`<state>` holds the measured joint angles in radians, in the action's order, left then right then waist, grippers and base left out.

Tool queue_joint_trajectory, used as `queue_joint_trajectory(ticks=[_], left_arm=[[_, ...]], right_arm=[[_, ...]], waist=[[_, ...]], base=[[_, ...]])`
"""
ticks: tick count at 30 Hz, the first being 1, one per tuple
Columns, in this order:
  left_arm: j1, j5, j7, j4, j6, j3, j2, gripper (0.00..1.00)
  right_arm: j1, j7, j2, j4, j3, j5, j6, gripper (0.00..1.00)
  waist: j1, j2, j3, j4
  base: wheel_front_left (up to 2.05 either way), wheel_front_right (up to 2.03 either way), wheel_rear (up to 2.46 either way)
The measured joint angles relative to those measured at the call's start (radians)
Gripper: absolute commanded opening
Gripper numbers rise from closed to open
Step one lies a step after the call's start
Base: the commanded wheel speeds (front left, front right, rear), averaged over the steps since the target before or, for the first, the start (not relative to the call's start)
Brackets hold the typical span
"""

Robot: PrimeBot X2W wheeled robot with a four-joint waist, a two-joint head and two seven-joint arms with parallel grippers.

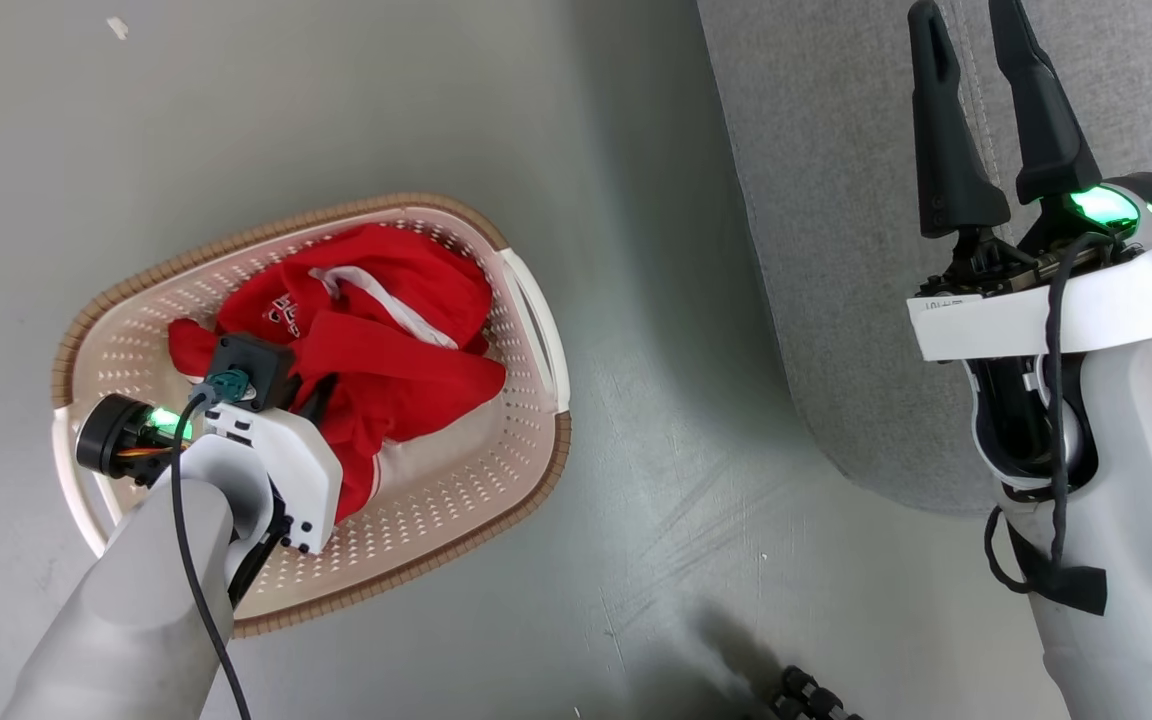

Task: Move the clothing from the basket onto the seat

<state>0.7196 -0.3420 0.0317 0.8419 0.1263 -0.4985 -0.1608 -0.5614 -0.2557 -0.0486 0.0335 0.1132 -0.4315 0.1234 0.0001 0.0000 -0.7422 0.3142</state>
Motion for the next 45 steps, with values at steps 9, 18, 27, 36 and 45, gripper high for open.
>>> queue_joint_trajectory(ticks=[9,18,27,36,45], left_arm=[[-0.027,-0.047,0.065,-0.029,0.001,0.005,0.003,0.00],[-0.074,-0.098,0.112,-0.068,0.001,-0.009,0.011,0.00],[-0.137,-0.169,0.155,-0.119,0.001,-0.025,0.037,0.00],[-0.178,-0.207,0.181,-0.182,0.001,-0.032,0.035,0.00],[-0.206,-0.230,0.198,-0.259,0.001,-0.026,0.027,0.00]], right_arm=[[0.000,0.000,0.000,-0.006,-0.007,-0.011,0.000,1.00],[0.008,-0.001,0.000,-0.026,-0.021,-0.006,0.000,1.00],[0.054,-0.001,-0.001,-0.053,-0.027,0.015,0.000,1.00],[0.100,-0.001,-0.001,-0.078,-0.021,0.042,0.000,1.00],[0.173,-0.001,-0.002,-0.104,-0.015,0.044,0.000,1.00]], waist=[[0.0000,0.0000,0.072,-0.027],[0.0000,0.0000,0.154,-0.056],[-0.0001,0.0000,0.243,-0.085],[-0.0001,0.0000,0.335,-0.114],[0.0000,0.0000,0.442,-0.145]], base=[[0.00,0.00,0.00],[0.00,0.00,0.00],[0.00,0.00,0.00],[0.00,0.00,0.00],[0.00,0.00,0.00]])
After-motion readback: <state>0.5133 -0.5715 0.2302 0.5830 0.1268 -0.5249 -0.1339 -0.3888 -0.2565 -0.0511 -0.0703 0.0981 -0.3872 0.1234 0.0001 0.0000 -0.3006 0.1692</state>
